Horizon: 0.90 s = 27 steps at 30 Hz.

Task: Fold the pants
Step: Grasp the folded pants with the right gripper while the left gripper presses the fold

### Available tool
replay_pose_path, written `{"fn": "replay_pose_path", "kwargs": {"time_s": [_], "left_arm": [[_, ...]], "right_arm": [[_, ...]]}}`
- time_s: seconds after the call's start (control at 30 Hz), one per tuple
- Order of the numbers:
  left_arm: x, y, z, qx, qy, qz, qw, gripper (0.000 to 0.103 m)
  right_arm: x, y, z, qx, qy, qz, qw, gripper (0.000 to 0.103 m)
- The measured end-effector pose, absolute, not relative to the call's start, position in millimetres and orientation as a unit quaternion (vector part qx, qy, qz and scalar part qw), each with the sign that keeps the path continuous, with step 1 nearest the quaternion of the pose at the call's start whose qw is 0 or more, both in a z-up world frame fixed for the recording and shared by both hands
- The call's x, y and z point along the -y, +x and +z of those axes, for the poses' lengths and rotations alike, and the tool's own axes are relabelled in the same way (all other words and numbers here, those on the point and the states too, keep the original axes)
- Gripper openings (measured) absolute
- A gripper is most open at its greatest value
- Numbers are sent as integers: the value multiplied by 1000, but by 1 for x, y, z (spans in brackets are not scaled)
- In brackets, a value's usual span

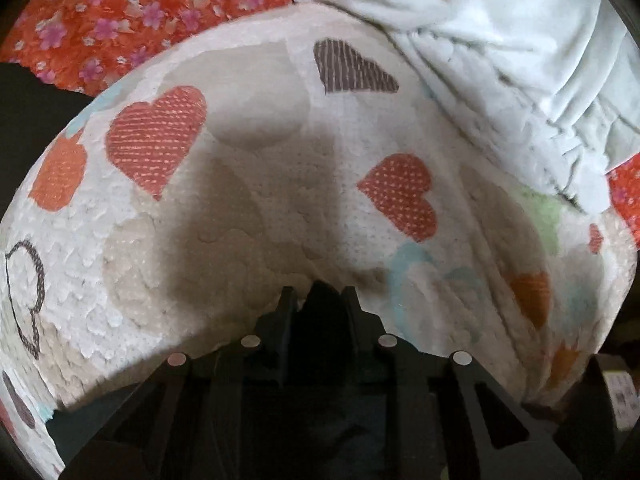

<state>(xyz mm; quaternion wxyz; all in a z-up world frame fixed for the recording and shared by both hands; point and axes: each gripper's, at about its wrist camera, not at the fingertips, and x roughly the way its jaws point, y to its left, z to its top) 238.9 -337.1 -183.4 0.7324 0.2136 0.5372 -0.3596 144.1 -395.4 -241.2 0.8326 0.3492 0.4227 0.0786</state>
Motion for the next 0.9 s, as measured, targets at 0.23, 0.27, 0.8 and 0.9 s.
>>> {"fn": "replay_pose_path", "kwargs": {"time_s": [0.23, 0.27, 0.8, 0.9], "left_arm": [[276, 232, -135, -519, 118, -368, 762, 15], [260, 233, -126, -516, 96, -367, 768, 15], [-6, 240, -127, -493, -194, -289, 798, 15], [-39, 241, -141, -493, -235, -278, 790, 15]], "right_arm": [[377, 136, -204, -406, 306, 102, 855, 18], [370, 135, -194, -403, 294, 108, 860, 18], [175, 147, -140, -434, 56, 236, 868, 17], [141, 150, -147, -445, 19, 246, 861, 17]]}}
